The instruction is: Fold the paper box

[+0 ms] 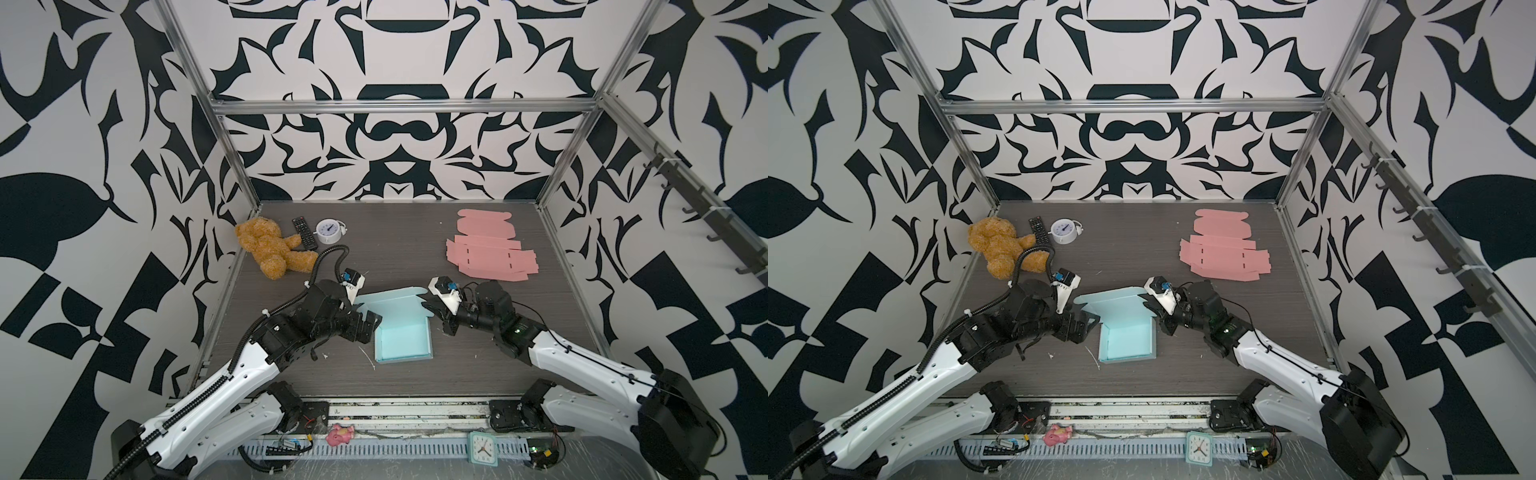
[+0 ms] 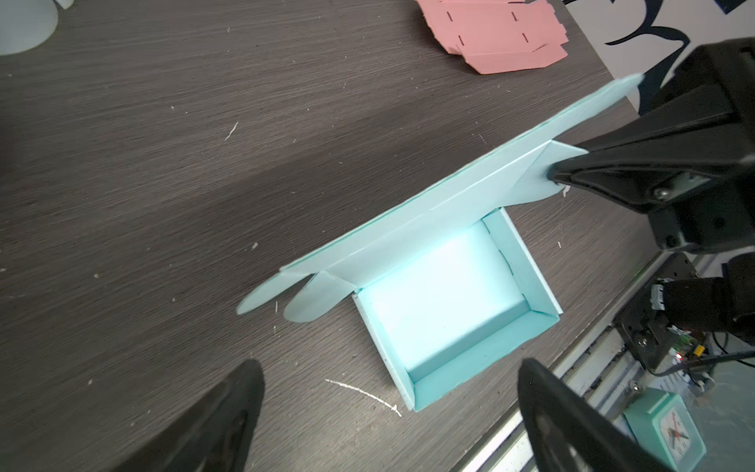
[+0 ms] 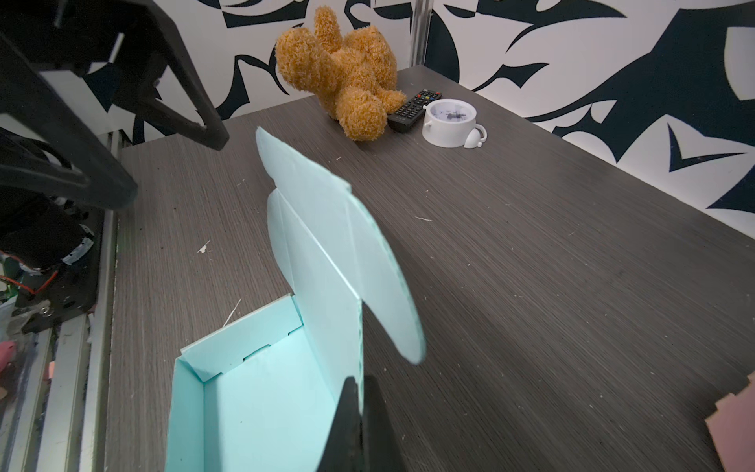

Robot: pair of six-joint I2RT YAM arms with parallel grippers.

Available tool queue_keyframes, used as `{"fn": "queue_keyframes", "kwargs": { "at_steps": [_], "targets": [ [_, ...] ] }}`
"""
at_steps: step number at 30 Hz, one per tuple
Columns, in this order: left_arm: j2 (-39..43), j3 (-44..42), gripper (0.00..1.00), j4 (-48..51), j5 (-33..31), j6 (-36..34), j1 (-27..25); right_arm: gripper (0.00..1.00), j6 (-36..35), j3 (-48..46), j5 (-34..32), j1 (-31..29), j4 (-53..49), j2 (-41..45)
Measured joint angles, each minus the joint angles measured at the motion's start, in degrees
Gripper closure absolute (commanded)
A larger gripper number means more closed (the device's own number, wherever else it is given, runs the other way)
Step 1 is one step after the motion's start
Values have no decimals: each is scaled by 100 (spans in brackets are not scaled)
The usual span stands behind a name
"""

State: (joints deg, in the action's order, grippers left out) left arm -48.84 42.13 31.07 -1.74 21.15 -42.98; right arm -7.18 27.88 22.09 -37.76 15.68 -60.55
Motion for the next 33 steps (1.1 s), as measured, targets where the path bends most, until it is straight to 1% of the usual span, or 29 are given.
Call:
{"fn": "queue_keyframes", "kwargs": {
  "at_steps": [8,14,15,20,22,23,25,29,33],
  "targets": [
    [-118,-763,1,-940,306,330,581,100,63,-22,-98,0,22,-2],
    [-483,-1132,0,-1731,570,352,704,100,83,-33,-170,0,74,-39],
    [-549,-1143,2,-1799,601,352,713,100,83,-33,-184,0,87,-55],
    [-774,-1143,12,-2063,752,343,748,100,98,-33,-234,4,175,-131],
    [-791,-1143,14,-2107,813,332,754,100,103,-33,-243,4,195,-153],
    [-791,-1143,20,-2120,846,328,758,100,103,-33,-245,4,197,-155],
    [-791,-1143,26,-2146,890,339,763,100,105,-33,-249,4,199,-155],
    [-752,-1152,36,-2146,962,326,763,100,105,-33,-291,4,192,-153],
    [-673,-1200,44,-2135,977,323,763,100,107,-35,-361,4,177,-131]
  ]
}}
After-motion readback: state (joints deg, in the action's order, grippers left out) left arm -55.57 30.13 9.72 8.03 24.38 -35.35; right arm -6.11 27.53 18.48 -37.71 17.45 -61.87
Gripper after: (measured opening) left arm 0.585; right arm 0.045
